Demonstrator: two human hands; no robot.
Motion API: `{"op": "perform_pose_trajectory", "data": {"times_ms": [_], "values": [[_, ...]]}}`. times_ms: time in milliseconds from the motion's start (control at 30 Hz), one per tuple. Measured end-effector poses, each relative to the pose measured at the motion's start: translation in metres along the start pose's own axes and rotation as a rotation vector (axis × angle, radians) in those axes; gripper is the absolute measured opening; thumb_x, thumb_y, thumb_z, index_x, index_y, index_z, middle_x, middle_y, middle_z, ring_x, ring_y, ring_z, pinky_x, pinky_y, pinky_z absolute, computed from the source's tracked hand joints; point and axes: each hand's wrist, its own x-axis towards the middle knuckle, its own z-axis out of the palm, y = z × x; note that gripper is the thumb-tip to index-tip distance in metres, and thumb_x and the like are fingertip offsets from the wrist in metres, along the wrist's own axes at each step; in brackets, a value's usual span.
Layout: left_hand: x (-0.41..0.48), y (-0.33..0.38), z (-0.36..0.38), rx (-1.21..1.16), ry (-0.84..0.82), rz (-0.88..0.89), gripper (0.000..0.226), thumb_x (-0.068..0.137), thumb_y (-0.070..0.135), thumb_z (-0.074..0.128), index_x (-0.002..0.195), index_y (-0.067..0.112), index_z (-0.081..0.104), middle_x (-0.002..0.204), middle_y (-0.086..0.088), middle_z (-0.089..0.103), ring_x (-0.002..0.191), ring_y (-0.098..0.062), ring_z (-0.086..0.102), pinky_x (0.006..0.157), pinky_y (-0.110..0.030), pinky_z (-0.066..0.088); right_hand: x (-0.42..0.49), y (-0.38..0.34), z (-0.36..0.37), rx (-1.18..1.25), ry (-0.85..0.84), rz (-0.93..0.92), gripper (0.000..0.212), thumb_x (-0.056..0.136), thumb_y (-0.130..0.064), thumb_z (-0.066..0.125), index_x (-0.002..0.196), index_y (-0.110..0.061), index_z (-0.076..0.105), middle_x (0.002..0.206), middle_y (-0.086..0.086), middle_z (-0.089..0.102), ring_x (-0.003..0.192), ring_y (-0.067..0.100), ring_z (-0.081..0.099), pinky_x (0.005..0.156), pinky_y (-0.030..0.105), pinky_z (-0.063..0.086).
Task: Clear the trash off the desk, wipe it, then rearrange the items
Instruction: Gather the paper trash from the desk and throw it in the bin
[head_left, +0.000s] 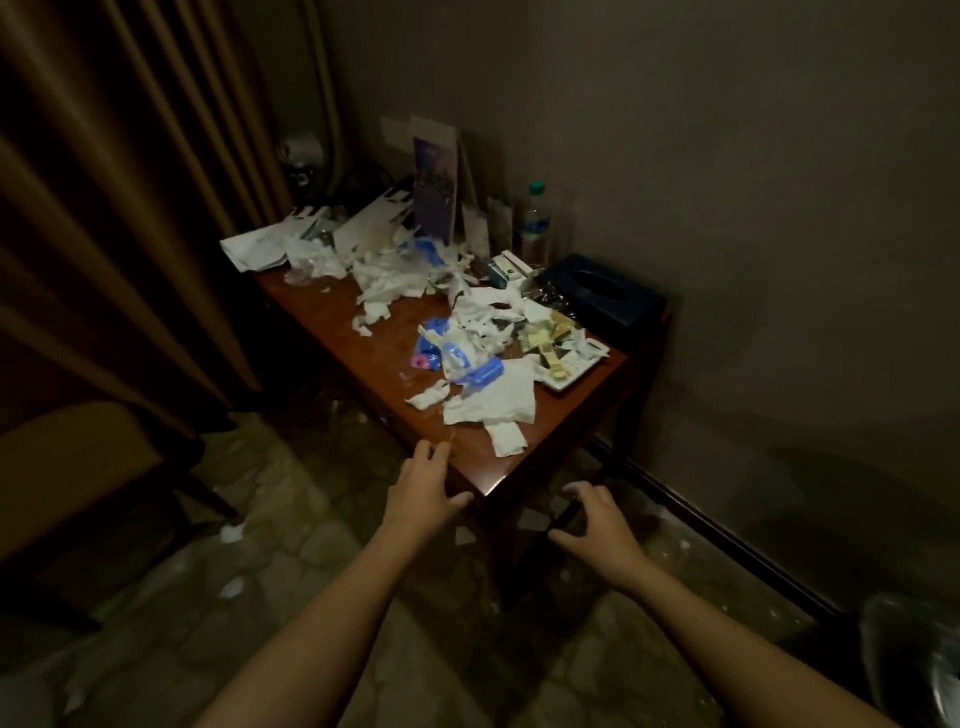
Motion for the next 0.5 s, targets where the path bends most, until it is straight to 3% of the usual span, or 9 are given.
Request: {"op": "perform_pose_trajectory", "data": {"times_ms": [367, 500], "values": [[0.099, -0.045, -0.001, 0.004, -0.099, -0.085, 0.067, 0.083, 0.042, 0.070, 0.138, 0.026, 0.035, 0.138, 0.001, 0.034, 0.124, -0.020, 0.045, 0.093, -0.035, 0.051, 0.134, -0.036, 0.007, -0.038, -0.004, 0.013, 0.060, 0.082, -0.025, 0.071, 0.134, -0.025, 0.040, 0.139, -0.001, 0.028, 0.121, 0.017, 0.045, 0.097, 0.027, 0.044], [0.147, -0.055, -0.010, -0.004, -0.095, -0.160, 0.065, 0.083, 0.040, 0.070, 0.137, 0.026, 0.036, 0.138, 0.001, 0.033, 0.125, -0.020, 0.043, 0.094, -0.036, 0.050, 0.201, -0.051, 0.013, -0.119, -0.034, -0.068, 0.055, 0.083, -0.028, 0.069, 0.131, -0.026, 0.041, 0.137, 0.001, 0.030, 0.116, 0.019, 0.045, 0.092, 0.034, 0.049]]}}
